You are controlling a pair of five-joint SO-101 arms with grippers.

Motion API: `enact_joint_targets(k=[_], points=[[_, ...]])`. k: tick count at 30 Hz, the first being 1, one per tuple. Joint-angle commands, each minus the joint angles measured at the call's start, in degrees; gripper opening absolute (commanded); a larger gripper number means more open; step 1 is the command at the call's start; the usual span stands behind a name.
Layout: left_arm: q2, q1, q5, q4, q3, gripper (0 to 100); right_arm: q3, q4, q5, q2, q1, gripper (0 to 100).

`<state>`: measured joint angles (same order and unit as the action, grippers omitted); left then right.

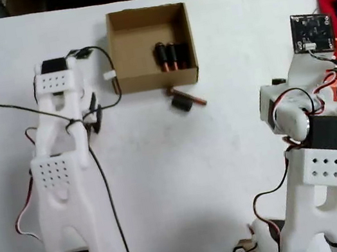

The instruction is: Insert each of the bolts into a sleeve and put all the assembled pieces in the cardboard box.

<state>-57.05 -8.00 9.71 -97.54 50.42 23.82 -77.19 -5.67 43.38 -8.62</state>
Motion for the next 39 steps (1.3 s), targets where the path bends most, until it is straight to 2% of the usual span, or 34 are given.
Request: enact_joint_targets(k=[1, 6, 14, 17, 20, 23, 26, 32, 35, 39], points=[[-0.09, 0.35, 0.09, 2.29, 1.36, 15, -0.18, 1.01, 0.44, 1.10, 0.40, 2.0], [-0.09, 0.26, 0.09, 2.29, 1.36, 2, -0.18, 1.01, 0.44, 1.10, 0.31, 2.0], [1.05, 0.26, 0.18, 1.67, 2.07, 3, -0.18, 0.92, 0.35, 1.54, 0.31, 2.0], [3.87, 0.35, 0.18, -3.25, 7.25, 3, -0.18, 0.92, 0.09, 1.63, 0.22, 2.0], [9.23, 0.44, 0.09, -5.10, 11.38, 3, -0.18, 0.92, 0.00, 1.63, 0.22, 2.0], [18.02, 0.18, 0.09, -5.10, 10.15, 3, -0.18, 0.92, 0.00, 1.63, 0.22, 2.0], [29.27, 0.44, 0.09, -5.10, 2.77, 3, -0.26, 0.57, 0.00, 2.42, 0.22, 2.0], [56.70, 3.69, 0.00, -4.75, -24.40, 3, -0.18, -0.22, 0.00, 12.00, 0.75, 2.0], [68.31, 6.77, -0.18, -3.16, -33.98, 3, 1.67, 0.13, 0.00, 16.04, 3.56, 2.0], [80.88, 7.12, -0.26, 0.00, -40.22, 3, 8.79, 2.95, 0.00, 18.51, 10.42, 2.0]])
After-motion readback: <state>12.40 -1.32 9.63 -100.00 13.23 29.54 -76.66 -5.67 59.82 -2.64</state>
